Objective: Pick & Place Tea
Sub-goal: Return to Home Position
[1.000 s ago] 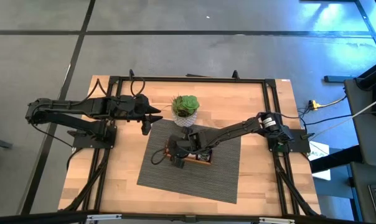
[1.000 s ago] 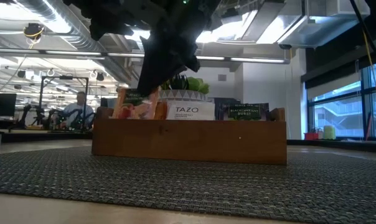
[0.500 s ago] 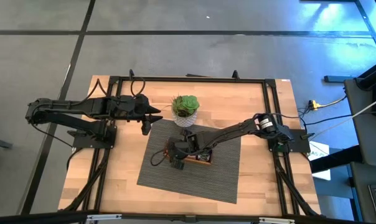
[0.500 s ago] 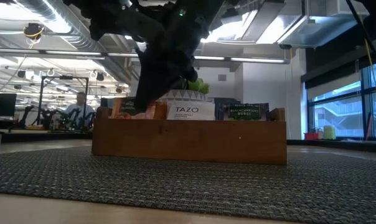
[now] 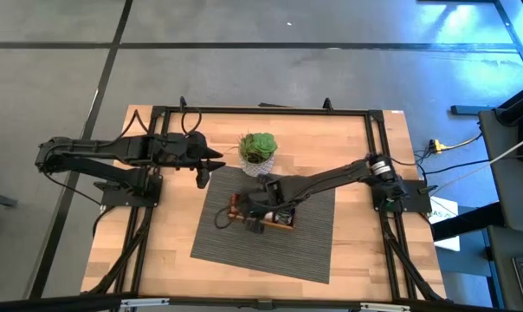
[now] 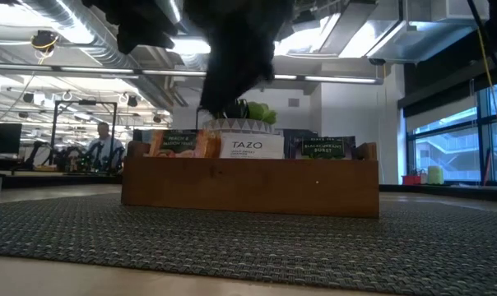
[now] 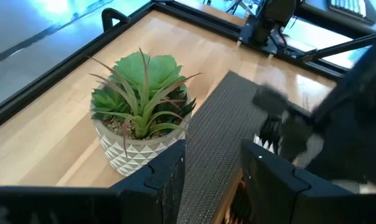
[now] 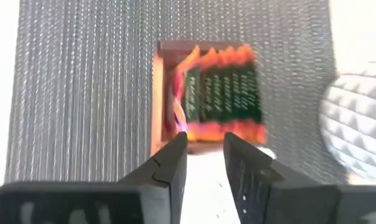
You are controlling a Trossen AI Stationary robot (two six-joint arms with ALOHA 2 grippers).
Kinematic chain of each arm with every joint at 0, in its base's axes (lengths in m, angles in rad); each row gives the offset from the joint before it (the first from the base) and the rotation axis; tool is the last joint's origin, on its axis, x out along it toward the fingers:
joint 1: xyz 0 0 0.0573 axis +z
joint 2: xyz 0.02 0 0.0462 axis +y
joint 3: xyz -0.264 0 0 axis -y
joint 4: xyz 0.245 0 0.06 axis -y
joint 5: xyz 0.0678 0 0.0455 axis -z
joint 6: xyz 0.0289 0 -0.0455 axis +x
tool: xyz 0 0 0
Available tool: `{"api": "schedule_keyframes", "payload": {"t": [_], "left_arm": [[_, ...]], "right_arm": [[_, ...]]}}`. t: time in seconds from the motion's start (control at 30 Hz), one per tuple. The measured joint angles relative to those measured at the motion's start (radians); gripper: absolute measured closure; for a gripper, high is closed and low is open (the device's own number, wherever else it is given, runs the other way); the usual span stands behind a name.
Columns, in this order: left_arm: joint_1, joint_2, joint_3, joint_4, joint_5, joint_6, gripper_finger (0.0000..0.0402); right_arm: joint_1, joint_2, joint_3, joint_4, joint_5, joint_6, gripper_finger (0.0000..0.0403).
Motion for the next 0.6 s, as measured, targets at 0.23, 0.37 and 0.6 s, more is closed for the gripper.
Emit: {"api": "schedule_keyframes", "payload": {"t": [0.23,0.37,0.6], "left_arm": [[-0.004,-0.034,-0.020,-0.069,0.069,-0.056,0.0253],[-0.044,-0.096,-0.132,0.037,0.085,-0.115,0.0253],[-0.133,-0.108,-0.348,0.293,0.075,-0.175,0.0253]], "right_arm": [[0.018,-0.173,-0.110,-0.091,-0.083,-0.018,0.0290],[0.040,-0.342,-0.337,0.017,-0.131,0.056,0.0290],[0.081,-0.669,-0.745,0.185,-0.120,0.187,0.0290]]}}
